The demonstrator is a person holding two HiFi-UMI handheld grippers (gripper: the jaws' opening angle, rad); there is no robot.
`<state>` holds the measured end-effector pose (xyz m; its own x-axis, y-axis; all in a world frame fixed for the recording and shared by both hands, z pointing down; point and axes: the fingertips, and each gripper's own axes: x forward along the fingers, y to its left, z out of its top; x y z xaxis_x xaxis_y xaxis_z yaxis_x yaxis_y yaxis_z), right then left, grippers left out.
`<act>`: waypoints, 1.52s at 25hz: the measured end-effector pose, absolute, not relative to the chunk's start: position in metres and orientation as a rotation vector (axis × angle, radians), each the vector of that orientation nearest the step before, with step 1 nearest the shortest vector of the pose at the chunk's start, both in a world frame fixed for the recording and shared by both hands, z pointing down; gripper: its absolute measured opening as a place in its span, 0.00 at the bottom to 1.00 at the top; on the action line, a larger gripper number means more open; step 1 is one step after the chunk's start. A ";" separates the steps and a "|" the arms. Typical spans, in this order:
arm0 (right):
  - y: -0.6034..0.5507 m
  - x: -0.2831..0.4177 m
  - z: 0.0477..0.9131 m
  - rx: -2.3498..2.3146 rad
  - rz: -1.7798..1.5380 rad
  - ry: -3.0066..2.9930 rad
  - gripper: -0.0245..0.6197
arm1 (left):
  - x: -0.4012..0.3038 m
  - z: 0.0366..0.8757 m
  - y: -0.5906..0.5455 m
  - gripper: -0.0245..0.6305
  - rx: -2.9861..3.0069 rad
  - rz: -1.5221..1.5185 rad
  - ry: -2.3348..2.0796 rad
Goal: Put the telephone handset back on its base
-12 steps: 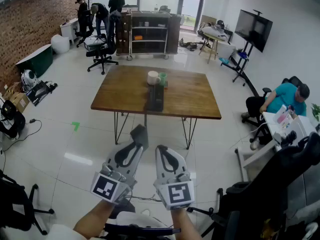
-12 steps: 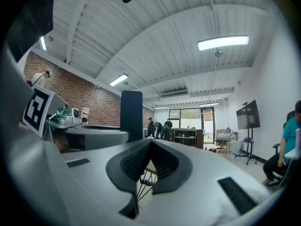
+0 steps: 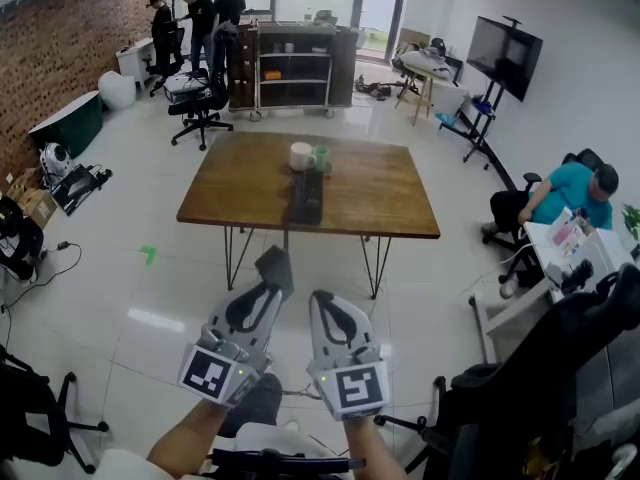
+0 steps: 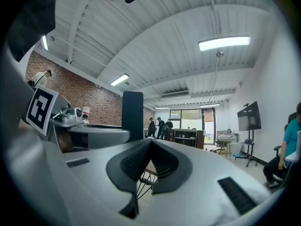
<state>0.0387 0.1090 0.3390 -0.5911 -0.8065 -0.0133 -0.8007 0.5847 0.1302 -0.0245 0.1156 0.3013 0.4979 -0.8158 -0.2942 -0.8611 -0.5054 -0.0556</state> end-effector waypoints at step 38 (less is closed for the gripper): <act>-0.051 0.039 0.369 1.403 -0.101 -2.683 0.04 | -0.030 0.338 -0.050 0.13 -2.647 0.337 1.471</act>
<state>0.0389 -0.0513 0.3694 -0.5661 -0.8215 0.0681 -0.8141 0.5702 0.1104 -0.0302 -0.0497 0.3383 0.5107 -0.8263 -0.2375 -0.8472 -0.5306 0.0244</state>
